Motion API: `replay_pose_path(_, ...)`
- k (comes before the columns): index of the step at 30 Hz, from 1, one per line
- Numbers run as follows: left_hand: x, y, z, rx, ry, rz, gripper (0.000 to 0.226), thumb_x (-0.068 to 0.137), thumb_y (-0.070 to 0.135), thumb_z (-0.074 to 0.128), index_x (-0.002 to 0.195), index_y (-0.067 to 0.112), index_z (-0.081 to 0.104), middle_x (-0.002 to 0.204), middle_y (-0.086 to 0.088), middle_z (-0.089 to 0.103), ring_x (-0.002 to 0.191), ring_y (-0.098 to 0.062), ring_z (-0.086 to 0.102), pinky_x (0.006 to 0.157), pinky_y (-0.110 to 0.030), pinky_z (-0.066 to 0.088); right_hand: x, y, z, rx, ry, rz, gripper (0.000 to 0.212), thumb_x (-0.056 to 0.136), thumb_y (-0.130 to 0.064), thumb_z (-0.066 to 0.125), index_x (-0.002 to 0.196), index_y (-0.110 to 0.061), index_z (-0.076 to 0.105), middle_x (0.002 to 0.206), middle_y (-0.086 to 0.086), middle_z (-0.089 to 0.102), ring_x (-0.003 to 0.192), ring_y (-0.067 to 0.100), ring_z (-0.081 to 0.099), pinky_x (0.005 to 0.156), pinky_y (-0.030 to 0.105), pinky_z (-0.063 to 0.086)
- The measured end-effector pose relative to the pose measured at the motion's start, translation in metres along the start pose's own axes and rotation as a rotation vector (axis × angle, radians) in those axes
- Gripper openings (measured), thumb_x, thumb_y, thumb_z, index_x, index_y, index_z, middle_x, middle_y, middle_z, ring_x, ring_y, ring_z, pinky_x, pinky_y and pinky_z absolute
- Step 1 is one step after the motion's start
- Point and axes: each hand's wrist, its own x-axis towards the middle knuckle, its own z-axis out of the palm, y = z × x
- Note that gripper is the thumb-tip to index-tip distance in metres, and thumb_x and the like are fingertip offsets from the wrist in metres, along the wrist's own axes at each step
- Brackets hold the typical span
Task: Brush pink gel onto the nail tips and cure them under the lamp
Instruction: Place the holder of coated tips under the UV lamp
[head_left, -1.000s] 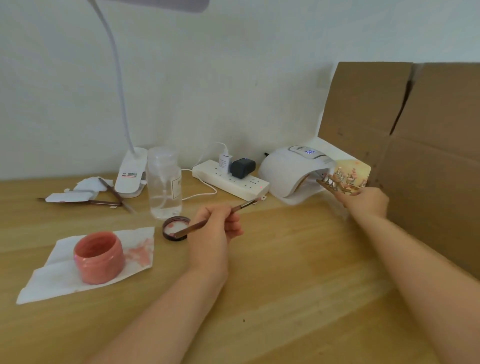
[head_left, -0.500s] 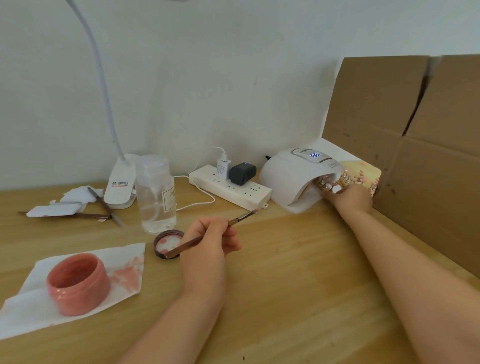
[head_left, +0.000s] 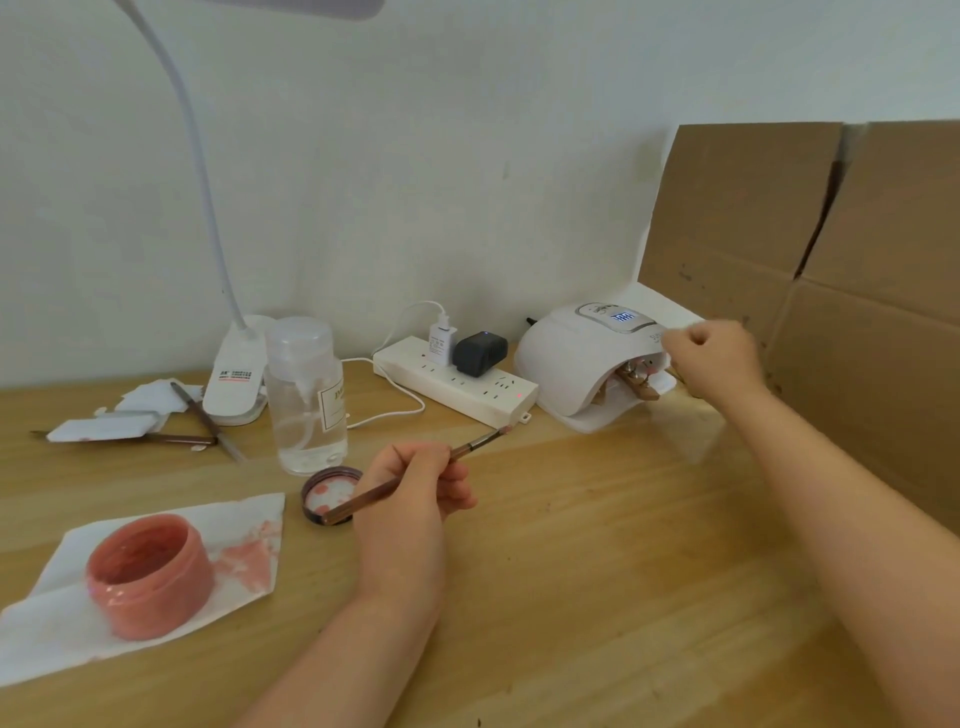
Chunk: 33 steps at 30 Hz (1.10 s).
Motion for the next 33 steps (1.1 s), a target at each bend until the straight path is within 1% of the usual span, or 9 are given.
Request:
replay_pose_path(3,0.000,0.001,0.000,-0.013,0.005,0.004,0.022,0.089,-0.002,0.053,0.069,0.004,0.059,0.053,-0.004,0.059,0.047,-0.011,0.054,0.047,-0.023,0.050,0.018,-0.026,0.001,-0.004,-0.140,-0.056,0.014,0.082,-0.020,0.051,0.085,-0.015,0.064,0.062,-0.012,0.051,0.047,0.004,0.044,0.047,0.023,0.032)
replay_pose_path(6,-0.001,0.001,0.000,-0.008,0.001,0.008,0.021,0.090,-0.001,0.053,0.070,0.004,0.059,0.054,-0.004,0.060,0.048,-0.011,0.054,0.048,-0.025,0.049,0.031,-0.039,0.012,-0.287,-0.340,-0.052,0.040,0.090,-0.019,0.039,0.124,-0.033,0.054,0.104,0.000,0.057,0.069,0.018,0.059,0.051,0.023,0.039)
replay_pose_path(11,0.000,0.000,-0.002,0.003,0.000,0.023,0.021,0.089,-0.001,0.054,0.069,0.004,0.059,0.054,-0.005,0.060,0.048,-0.012,0.055,0.048,-0.026,0.049,0.051,-0.045,0.026,-0.652,-0.426,-0.094,0.047,0.096,-0.024,0.023,0.139,-0.035,0.038,0.137,0.005,0.049,0.102,0.028,0.055,0.066,0.030,0.043)
replay_pose_path(14,0.000,0.000,-0.002,0.017,-0.007,0.027,0.022,0.089,0.000,0.054,0.069,0.005,0.061,0.055,-0.005,0.061,0.049,-0.013,0.055,0.050,-0.027,0.049,0.056,-0.048,0.028,-0.726,-0.467,-0.126,0.045,0.097,-0.026,0.021,0.138,-0.031,0.039,0.135,0.006,0.050,0.107,0.029,0.053,0.077,0.035,0.045)
replay_pose_path(18,0.001,0.000,-0.002,0.042,-0.012,0.036,0.023,0.089,0.000,0.055,0.068,0.007,0.061,0.056,-0.005,0.061,0.050,-0.013,0.056,0.051,-0.028,0.049,0.057,-0.050,0.028,-0.857,-0.454,-0.182,0.042,0.097,-0.027,0.022,0.135,-0.033,0.039,0.123,0.006,0.054,0.098,0.026,0.050,0.074,0.035,0.037)
replay_pose_path(22,0.001,-0.001,-0.002,0.036,-0.004,0.038,0.023,0.090,0.000,0.055,0.068,0.007,0.061,0.056,-0.005,0.061,0.051,-0.014,0.056,0.051,-0.027,0.049,0.054,-0.056,0.026,-0.914,-0.449,-0.188,0.045,0.092,-0.018,0.031,0.132,-0.034,0.040,0.097,-0.001,0.048,0.088,0.023,0.046,0.074,0.031,0.036)
replay_pose_path(26,-0.001,-0.001,-0.002,0.028,0.008,0.029,0.023,0.090,0.000,0.055,0.068,0.006,0.061,0.057,-0.006,0.061,0.051,-0.015,0.056,0.053,-0.029,0.049,0.053,-0.051,0.027,-0.873,-0.453,-0.173,0.050,0.089,-0.015,0.037,0.135,-0.033,0.039,0.091,0.001,0.047,0.084,0.025,0.048,0.068,0.030,0.037)
replay_pose_path(29,-0.003,0.002,-0.002,0.031,0.016,0.024,0.021,0.089,0.001,0.056,0.069,0.005,0.061,0.057,-0.005,0.062,0.051,-0.014,0.056,0.052,-0.027,0.051,0.049,-0.040,0.029,-0.782,-0.430,-0.152,0.053,0.092,-0.016,0.033,0.143,-0.032,0.030,0.102,0.011,0.047,0.090,0.031,0.051,0.070,0.033,0.037)
replay_pose_path(33,-0.004,0.013,-0.005,0.007,0.017,-0.027,0.019,0.089,-0.001,0.056,0.071,0.005,0.061,0.056,-0.004,0.062,0.051,-0.013,0.056,0.049,-0.024,0.051,0.031,-0.032,0.022,-0.667,-0.355,-0.166,0.058,0.098,-0.025,0.034,0.150,-0.032,0.009,0.119,0.024,0.045,0.104,0.040,0.050,0.089,0.042,0.039)
